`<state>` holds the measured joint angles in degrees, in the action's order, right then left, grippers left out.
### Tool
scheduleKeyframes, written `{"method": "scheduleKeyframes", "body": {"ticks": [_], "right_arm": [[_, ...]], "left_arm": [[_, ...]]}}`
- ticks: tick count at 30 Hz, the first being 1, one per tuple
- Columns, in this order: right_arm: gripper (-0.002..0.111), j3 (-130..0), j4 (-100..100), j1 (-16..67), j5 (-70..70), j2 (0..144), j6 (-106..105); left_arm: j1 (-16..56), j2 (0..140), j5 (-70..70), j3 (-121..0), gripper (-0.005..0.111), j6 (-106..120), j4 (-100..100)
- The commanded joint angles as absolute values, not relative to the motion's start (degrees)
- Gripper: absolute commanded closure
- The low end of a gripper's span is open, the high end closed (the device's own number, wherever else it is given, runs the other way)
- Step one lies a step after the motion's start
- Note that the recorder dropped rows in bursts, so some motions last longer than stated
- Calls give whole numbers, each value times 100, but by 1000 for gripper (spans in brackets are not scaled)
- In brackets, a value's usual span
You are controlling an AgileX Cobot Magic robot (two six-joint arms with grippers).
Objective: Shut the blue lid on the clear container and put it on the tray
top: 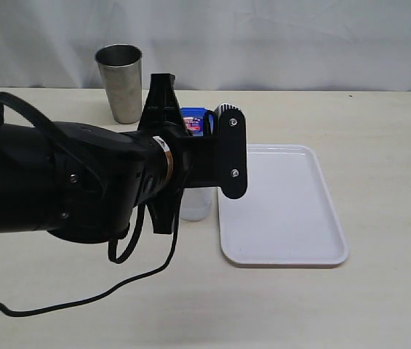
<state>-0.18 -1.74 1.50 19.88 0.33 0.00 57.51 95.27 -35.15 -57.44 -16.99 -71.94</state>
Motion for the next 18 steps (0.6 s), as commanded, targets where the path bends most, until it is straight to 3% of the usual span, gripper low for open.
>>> {"method": "scheduleKeyframes", "body": {"ticks": [1, 6, 13, 18], "right_arm": [[104, 0, -165, 149, 1969, 0, 0], [104, 0, -165, 149, 1969, 0, 0], [104, 0, -165, 149, 1969, 0, 0], [104, 0, -165, 149, 1969, 0, 0]], "left_arm": [[5799, 9485, -3541, -5733, 107, -1607, -7144], [5799, 9485, -3541, -5733, 104, -1607, -7144], [5799, 9485, -3541, -5733, 71, -1607, -7106], [5799, 9485, -3541, -5733, 54, -1607, -7071]]}}
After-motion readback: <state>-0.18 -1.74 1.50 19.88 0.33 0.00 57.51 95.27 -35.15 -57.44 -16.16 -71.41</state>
